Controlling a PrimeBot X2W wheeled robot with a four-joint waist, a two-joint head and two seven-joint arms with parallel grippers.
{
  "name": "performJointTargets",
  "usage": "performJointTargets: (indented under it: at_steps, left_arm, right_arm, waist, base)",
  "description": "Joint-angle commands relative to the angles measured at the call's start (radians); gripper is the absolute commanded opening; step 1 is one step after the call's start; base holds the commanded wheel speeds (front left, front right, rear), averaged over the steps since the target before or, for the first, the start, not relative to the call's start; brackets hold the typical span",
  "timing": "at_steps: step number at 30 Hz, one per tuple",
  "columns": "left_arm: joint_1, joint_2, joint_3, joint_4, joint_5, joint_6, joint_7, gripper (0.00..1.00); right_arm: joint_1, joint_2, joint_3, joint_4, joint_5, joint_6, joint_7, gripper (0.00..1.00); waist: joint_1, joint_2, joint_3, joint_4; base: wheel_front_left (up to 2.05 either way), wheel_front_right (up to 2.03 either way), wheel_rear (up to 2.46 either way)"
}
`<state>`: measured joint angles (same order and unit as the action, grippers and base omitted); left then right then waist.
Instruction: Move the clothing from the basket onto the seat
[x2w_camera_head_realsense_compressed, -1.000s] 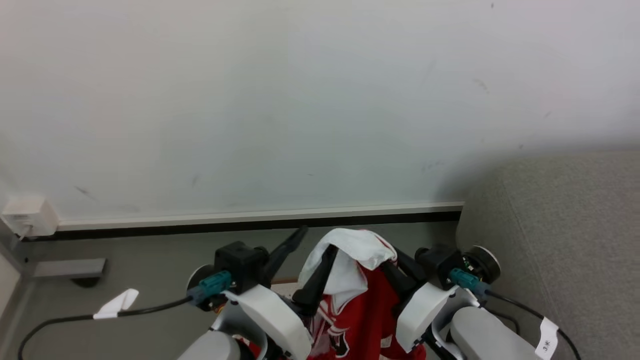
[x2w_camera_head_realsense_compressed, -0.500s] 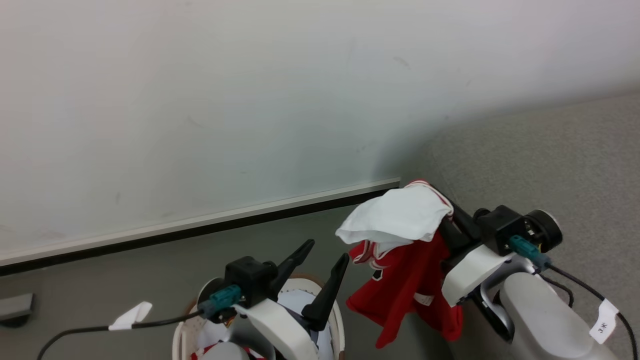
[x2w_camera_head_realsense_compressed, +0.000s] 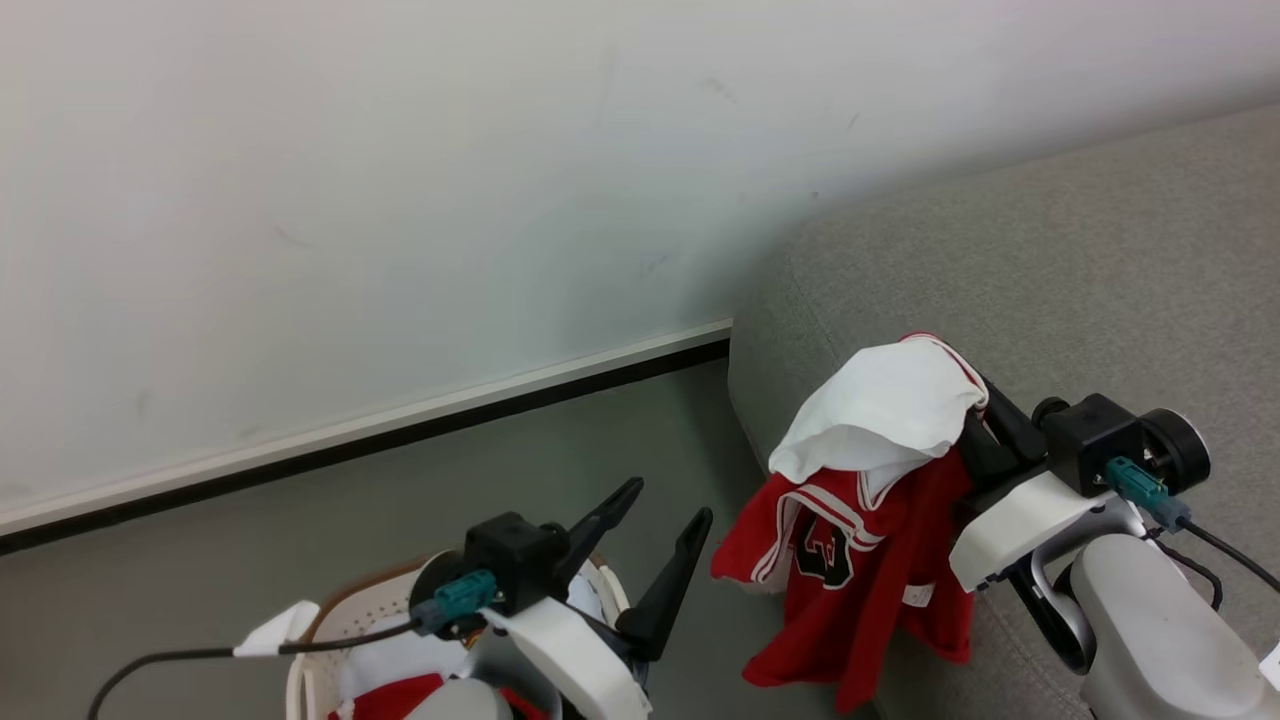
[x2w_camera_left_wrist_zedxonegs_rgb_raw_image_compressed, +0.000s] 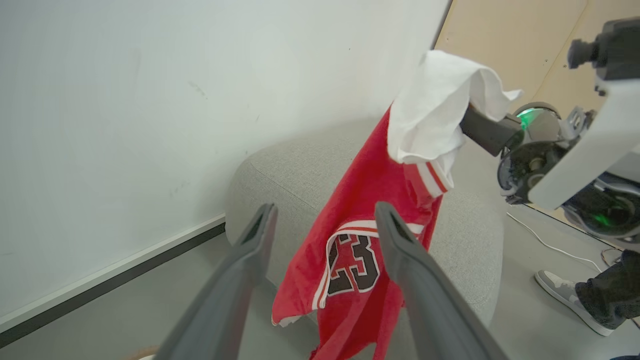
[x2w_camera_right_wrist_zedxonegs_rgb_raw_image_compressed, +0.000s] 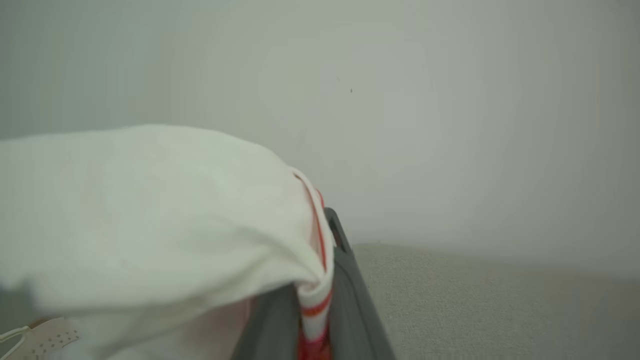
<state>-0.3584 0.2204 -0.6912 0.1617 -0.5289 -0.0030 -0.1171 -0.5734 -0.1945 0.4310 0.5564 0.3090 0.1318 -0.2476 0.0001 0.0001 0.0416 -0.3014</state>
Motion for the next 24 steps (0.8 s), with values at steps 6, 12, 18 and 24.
performJointTargets:
  at_steps: [6, 12, 18, 24]
  left_arm:
    - [-0.047, 0.021, -0.003, 0.000, 0.013, -0.018, 0.001, 1.00]
    - [-0.118, 0.043, 0.002, -0.011, 0.035, -0.038, 0.008, 1.00]
    - [-0.220, 0.072, 0.013, -0.030, 0.061, -0.061, 0.020, 1.00]
    - [-0.310, 0.085, 0.030, -0.053, 0.063, -0.076, 0.010, 1.00]
  right_arm:
    - [-0.027, -0.020, -0.045, -0.038, 0.010, -0.002, 0.026, 0.00]
    - [-0.137, -0.065, -0.093, -0.085, -0.018, -0.002, 0.086, 0.00]
    - [-0.318, -0.133, -0.200, -0.138, -0.061, -0.002, 0.171, 0.00]
    - [-0.535, -0.247, -0.341, -0.179, -0.124, -0.002, 0.290, 0.00]
  waist:
    - [-0.0001, -0.0001, 0.073, 0.026]
    - [-0.0001, -0.0001, 0.187, 0.068]
    - [-0.0001, -0.0001, 0.345, 0.124]
    - [-0.0001, -0.0001, 0.480, 0.174]
  base:
    - [0.00, 0.00, 0.00]
    - [0.00, 0.00, 0.00]
    - [0.00, 0.00, 0.00]
    - [0.00, 0.00, 0.00]
